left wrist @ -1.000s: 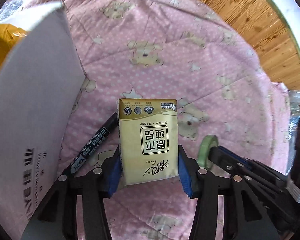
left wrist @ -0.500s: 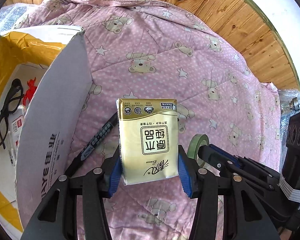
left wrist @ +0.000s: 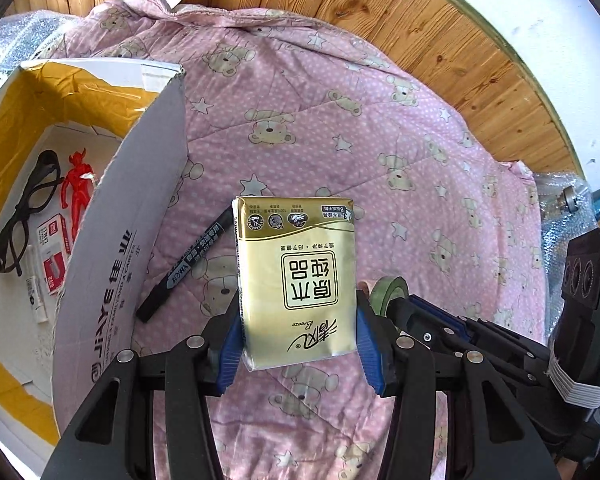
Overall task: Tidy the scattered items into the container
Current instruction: 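Lift the tissue pack with left tool while right tool carries the tape toward the box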
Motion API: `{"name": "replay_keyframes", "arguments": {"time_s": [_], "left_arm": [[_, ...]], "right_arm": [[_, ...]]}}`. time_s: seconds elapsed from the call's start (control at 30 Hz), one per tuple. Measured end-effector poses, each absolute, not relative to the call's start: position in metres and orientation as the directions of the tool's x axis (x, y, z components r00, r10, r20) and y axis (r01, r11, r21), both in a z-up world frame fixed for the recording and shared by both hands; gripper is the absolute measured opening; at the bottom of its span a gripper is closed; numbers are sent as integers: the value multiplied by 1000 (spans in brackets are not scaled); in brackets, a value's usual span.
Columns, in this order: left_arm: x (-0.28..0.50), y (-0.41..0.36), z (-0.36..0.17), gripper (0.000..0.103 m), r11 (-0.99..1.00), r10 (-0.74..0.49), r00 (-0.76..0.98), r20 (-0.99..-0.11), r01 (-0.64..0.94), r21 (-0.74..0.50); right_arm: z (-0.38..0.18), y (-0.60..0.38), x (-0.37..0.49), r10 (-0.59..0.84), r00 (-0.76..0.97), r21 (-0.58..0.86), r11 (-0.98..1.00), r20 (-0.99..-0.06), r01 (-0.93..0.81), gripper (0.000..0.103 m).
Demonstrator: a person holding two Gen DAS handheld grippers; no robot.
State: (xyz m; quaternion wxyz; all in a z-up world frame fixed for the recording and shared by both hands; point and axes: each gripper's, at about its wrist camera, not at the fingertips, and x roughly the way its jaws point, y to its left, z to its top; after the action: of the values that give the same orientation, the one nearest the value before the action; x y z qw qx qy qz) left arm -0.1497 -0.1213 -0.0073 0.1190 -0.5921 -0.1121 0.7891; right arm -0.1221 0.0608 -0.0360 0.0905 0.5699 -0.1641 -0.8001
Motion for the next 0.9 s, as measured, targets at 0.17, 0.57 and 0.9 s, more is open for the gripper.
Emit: {"name": "replay_keyframes", "arguments": {"time_s": [0.17,0.57,0.9], "left_arm": [[-136,-126,4,51,-943,332,-291,-897,-66,-327],[-103,-155,34,51,-932,353,-362,-863,-51,-360],[-79,-188,50,51,-919,363,-415,-834,-13,-393]], "right_arm": [[-24,52,-110,-324,-348,355,-935,-880,-26,14],[2,20,-82,-320,-354,327,-944,-879,41,14],[24,-13,-72,-316,-363,292,-949,-877,120,14]]}}
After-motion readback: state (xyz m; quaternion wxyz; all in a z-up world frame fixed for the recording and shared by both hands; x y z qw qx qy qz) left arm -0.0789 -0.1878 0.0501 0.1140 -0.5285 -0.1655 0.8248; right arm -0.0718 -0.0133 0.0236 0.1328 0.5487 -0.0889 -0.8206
